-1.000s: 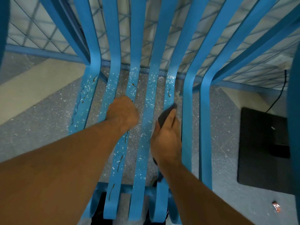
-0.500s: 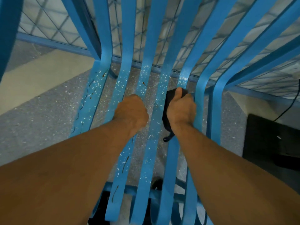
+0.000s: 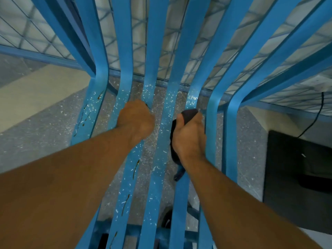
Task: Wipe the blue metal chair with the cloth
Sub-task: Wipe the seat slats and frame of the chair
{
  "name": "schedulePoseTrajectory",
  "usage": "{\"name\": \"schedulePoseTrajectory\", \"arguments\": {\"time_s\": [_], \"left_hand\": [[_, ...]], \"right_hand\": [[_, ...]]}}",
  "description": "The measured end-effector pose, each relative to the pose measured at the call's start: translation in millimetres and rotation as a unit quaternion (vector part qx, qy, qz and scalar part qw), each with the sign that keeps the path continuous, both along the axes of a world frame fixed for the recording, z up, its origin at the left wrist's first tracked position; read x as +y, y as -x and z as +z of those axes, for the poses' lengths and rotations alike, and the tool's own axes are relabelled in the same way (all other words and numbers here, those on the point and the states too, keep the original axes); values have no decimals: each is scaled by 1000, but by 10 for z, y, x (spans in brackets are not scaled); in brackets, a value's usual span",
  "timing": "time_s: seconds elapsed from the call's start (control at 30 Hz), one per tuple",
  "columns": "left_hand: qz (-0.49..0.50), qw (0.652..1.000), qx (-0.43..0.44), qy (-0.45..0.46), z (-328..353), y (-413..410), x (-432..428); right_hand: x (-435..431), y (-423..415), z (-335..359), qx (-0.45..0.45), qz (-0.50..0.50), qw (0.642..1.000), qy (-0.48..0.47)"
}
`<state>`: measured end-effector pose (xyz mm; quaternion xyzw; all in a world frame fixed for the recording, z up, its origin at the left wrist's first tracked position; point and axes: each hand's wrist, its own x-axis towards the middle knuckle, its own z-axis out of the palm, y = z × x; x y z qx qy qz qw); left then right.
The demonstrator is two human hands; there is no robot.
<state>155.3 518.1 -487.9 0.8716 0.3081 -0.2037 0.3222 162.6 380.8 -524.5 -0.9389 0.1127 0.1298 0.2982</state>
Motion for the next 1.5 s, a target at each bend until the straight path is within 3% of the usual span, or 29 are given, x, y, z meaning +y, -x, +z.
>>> {"name": "schedulePoseTrajectory", "arguments": {"time_s": [0.17, 0.43, 0.67, 0.77, 0.93, 1.07, 1.37, 1.5], "left_hand": [[-4, 1000, 10, -2, 0, -9, 1], [1, 1000, 12, -1, -15, -28, -12], [5, 999, 32, 3, 24, -45, -15], [1, 999, 33, 3, 40, -45, -15], [13, 999, 17, 27, 50, -27, -22], [7, 999, 26, 24, 57, -30, -14], [1, 999, 31, 11, 6, -32, -9], [-1, 999, 33, -2, -4, -37, -5]], "right_hand": [[123, -533, -55, -42, -27, 998, -22], [141, -641, 10, -150, -38, 987, -52], [91, -536, 32, 3, -92, 996, -8], [65, -374, 54, 22, -116, 993, 17], [24, -19, 33, -13, -49, 998, 32], [44, -190, -20, -26, 0, 1000, 16], [175, -827, -81, -196, -17, 974, -110], [230, -884, -102, -178, -27, 978, -104]]}}
